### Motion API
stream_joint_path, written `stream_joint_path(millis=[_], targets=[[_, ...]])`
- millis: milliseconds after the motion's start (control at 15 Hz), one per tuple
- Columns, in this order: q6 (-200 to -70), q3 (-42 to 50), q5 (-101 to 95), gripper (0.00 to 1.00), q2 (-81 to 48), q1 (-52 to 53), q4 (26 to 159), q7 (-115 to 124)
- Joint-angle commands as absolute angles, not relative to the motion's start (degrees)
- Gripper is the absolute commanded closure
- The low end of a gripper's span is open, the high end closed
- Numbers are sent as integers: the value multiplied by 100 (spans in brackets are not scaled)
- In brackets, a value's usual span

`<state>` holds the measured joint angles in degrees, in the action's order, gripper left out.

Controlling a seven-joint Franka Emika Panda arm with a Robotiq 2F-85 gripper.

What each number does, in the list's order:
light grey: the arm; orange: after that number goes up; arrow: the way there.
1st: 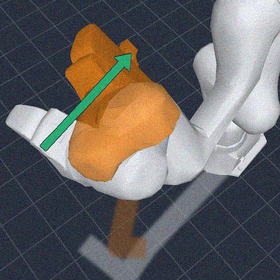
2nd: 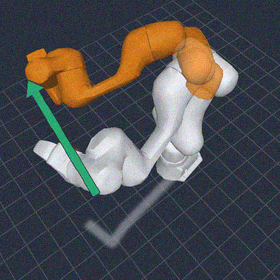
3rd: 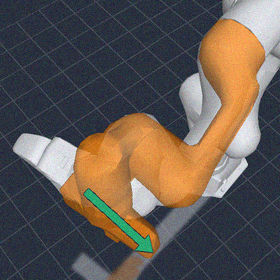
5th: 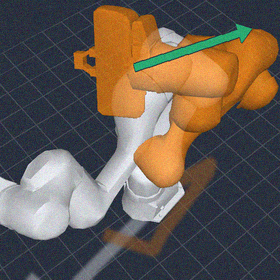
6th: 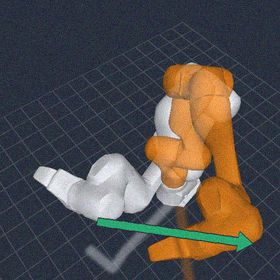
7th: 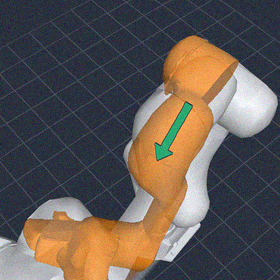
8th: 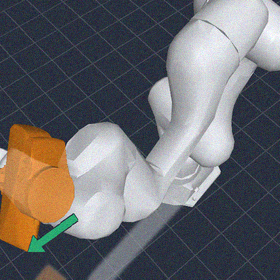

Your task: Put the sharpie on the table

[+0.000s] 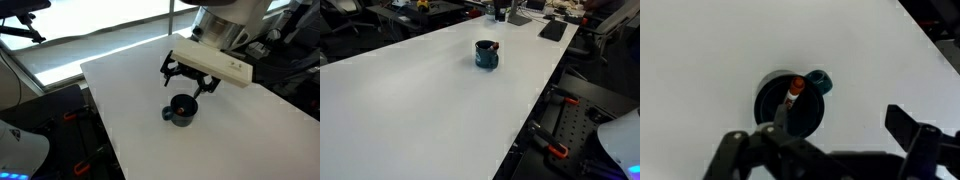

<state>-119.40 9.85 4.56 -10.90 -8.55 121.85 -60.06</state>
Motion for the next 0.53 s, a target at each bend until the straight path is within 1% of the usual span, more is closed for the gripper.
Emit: stream_joint_path(millis=[0,467], targets=[[-11768,829,272,0,-1438,-996,11767,-6083],[-11156,460,307,0,-2426,-1146,10776,-6716]])
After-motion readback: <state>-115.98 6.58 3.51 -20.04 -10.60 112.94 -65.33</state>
